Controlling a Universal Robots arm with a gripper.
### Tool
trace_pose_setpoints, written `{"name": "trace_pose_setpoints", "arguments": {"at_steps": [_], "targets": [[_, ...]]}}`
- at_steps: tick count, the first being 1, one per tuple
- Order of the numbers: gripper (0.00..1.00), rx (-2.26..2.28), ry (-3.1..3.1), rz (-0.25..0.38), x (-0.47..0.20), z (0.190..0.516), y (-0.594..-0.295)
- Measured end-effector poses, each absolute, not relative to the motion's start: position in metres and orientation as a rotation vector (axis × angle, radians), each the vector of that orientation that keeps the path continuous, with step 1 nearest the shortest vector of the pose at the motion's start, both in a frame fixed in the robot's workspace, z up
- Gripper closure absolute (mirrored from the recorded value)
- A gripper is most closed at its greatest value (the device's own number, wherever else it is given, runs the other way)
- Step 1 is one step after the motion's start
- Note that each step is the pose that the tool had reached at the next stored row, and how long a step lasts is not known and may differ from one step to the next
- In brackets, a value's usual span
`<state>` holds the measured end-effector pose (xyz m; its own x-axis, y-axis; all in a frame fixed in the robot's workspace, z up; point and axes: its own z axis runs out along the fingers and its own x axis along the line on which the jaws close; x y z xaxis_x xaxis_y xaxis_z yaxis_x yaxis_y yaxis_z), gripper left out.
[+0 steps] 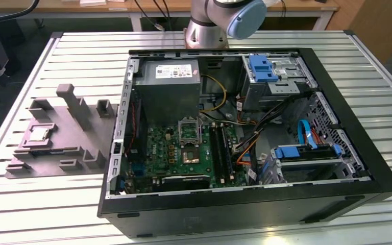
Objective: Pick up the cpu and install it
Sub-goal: 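Pick up the cpu and move it towards the insertion slot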
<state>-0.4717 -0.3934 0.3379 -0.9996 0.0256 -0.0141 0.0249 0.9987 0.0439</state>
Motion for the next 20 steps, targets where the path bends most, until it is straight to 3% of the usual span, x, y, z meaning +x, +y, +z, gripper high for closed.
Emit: {"name": "trace_pose_setpoints", "arguments": {"at_steps": [20], "targets": [[0.41,-0.034,3.127,0.069,-0.4715,0.33,-0.3956]]}}
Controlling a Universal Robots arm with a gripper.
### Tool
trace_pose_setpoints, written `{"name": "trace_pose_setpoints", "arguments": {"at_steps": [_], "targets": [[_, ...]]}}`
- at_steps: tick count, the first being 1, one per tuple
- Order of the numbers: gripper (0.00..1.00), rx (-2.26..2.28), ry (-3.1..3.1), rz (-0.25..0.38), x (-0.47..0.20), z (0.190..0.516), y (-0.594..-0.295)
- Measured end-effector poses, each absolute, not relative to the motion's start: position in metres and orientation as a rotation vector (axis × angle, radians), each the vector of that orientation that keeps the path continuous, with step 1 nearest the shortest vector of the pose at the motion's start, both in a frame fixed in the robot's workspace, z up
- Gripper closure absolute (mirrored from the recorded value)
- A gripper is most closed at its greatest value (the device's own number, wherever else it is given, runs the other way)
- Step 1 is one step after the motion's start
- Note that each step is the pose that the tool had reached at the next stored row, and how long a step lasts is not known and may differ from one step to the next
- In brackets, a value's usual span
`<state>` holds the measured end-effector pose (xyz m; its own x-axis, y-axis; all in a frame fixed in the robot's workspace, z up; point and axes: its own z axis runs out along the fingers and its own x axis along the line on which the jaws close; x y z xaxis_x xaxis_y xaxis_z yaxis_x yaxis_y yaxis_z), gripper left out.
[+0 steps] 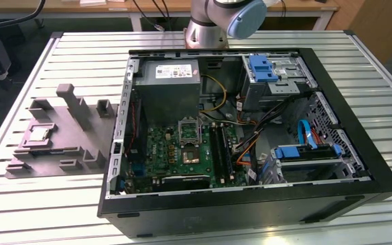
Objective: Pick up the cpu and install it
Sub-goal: 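Pick up the cpu and move it towards the insertion slot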
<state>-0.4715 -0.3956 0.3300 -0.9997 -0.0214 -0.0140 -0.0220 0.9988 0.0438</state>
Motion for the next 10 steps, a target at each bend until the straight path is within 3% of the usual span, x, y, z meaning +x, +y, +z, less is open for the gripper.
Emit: {"name": "trace_pose_setpoints", "arguments": {"at_steps": [10], "targets": [[0.41,-0.034,3.127,0.069,-0.4715,0.3267,-0.3969]]}}
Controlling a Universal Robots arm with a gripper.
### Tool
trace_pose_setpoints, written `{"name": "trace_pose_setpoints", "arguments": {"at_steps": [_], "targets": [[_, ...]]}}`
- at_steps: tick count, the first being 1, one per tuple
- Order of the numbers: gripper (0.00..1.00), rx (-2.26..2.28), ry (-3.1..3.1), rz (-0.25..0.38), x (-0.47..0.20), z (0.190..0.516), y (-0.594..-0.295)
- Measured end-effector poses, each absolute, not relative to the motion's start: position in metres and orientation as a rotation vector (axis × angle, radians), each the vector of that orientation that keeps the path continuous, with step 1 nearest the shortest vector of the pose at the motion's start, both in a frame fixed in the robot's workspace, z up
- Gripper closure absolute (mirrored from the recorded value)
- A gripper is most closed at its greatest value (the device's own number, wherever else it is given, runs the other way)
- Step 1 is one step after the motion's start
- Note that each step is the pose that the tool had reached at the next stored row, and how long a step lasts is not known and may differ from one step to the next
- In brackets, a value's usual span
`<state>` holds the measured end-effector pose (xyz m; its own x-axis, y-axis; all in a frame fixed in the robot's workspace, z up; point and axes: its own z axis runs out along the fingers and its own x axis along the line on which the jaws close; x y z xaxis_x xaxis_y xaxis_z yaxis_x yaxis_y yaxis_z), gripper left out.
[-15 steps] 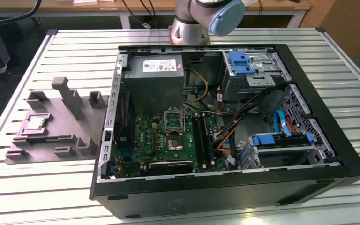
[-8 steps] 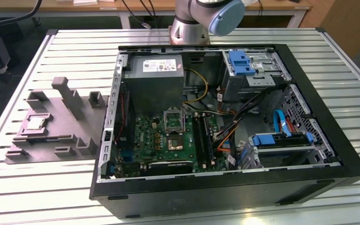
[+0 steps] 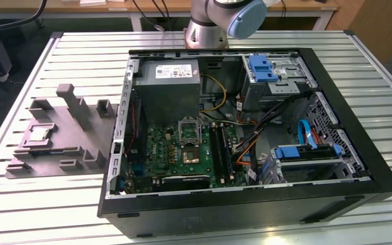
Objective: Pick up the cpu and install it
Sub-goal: 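Pick up the cpu and move it towards the insertion slot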
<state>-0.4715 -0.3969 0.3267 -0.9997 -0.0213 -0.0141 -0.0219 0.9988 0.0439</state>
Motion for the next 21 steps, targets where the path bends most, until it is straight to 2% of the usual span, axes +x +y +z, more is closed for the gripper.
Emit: {"name": "trace_pose_setpoints", "arguments": {"at_steps": [21], "targets": [[0.41,-0.034,3.127,0.069,-0.4715,0.3198,-0.398]]}}
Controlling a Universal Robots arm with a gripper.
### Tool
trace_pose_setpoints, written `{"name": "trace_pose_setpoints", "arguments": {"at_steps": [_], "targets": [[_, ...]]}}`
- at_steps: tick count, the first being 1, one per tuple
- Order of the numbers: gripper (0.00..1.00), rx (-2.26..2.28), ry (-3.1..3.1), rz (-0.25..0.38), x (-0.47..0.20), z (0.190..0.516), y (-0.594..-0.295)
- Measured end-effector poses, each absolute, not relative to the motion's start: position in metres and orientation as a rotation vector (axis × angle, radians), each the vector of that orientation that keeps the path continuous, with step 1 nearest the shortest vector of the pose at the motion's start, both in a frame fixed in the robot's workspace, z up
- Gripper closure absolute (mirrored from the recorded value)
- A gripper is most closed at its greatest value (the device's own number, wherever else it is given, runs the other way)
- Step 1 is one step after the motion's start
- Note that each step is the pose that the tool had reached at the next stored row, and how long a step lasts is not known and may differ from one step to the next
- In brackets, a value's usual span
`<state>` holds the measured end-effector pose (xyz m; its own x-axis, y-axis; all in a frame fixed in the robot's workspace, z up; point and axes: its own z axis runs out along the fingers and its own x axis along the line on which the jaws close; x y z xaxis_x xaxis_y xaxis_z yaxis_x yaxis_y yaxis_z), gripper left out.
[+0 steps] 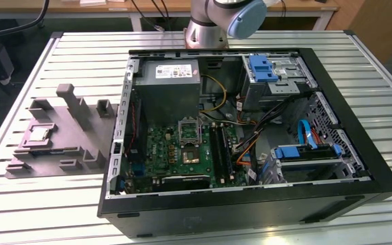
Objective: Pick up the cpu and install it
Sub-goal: 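Pick up the cpu and move it towards the insertion slot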
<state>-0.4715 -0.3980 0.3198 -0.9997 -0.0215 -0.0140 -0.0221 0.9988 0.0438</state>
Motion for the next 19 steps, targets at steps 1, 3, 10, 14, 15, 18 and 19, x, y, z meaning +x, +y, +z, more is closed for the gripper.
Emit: {"name": "trace_pose_setpoints", "arguments": {"at_steps": [1,3,10,14,15,18,19], "targets": [[0.41,-0.034,3.127,0.069,-0.471,0.32,-0.398],[0.41,-0.034,3.127,0.069,-0.471,0.314,-0.399],[0.41,-0.034,3.127,0.069,-0.471,0.312,-0.399],[0.41,-0.034,3.127,0.069,-0.471,0.311,-0.399],[0.41,-0.036,3.127,0.069,-0.471,0.31,-0.399],[0.41,-0.038,3.127,0.069,-0.471,0.307,-0.399],[0.41,-0.038,3.127,0.069,-0.47,0.306,-0.399]]}}
